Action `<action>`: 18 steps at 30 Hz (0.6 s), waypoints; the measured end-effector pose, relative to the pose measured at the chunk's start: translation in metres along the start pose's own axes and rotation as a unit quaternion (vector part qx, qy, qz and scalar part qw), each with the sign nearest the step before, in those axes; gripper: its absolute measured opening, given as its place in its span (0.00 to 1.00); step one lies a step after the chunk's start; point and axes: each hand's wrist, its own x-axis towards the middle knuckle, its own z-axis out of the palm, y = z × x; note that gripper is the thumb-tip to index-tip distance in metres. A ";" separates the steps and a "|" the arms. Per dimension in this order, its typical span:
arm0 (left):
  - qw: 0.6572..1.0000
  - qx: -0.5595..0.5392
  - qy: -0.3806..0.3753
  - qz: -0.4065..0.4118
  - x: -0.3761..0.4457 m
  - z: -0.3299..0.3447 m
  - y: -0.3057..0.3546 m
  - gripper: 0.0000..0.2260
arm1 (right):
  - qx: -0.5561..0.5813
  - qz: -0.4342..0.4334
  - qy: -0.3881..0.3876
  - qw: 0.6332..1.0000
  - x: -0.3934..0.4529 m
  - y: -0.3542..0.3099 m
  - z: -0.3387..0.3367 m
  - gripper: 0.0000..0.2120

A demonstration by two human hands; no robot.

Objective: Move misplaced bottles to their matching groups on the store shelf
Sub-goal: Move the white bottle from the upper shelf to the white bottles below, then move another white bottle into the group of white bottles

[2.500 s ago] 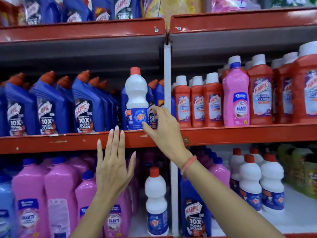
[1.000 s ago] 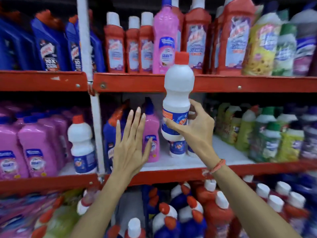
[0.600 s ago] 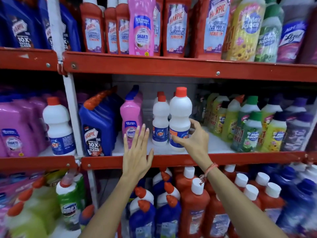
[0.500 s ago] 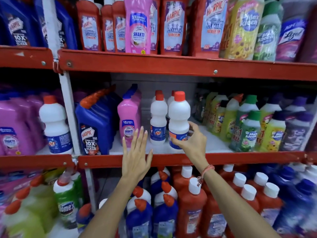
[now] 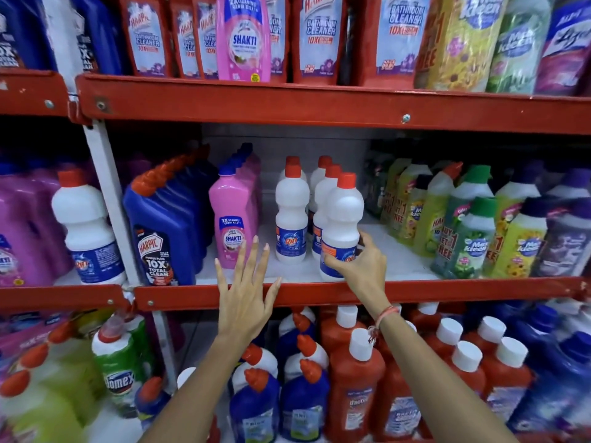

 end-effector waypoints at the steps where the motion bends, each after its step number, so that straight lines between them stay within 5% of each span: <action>1: 1.000 0.001 0.002 0.001 -0.001 0.000 0.000 0.30 | -0.004 -0.001 -0.002 1.000 0.000 0.000 0.000 0.36; 9: 0.997 -0.074 -0.006 0.022 -0.005 -0.010 -0.004 0.31 | 0.000 0.031 -0.008 0.999 -0.009 -0.005 0.000 0.36; 12: 0.988 -0.149 0.017 0.046 -0.017 -0.024 -0.015 0.29 | -0.025 0.045 0.100 0.994 -0.028 -0.020 0.011 0.38; 14: 0.982 -0.174 0.049 0.056 -0.028 -0.035 -0.030 0.28 | -0.022 0.004 0.172 0.985 -0.047 -0.039 0.029 0.32; 18: 0.970 -0.213 0.090 0.072 -0.046 -0.060 -0.082 0.25 | 0.044 -0.083 0.190 0.977 -0.076 -0.083 0.079 0.15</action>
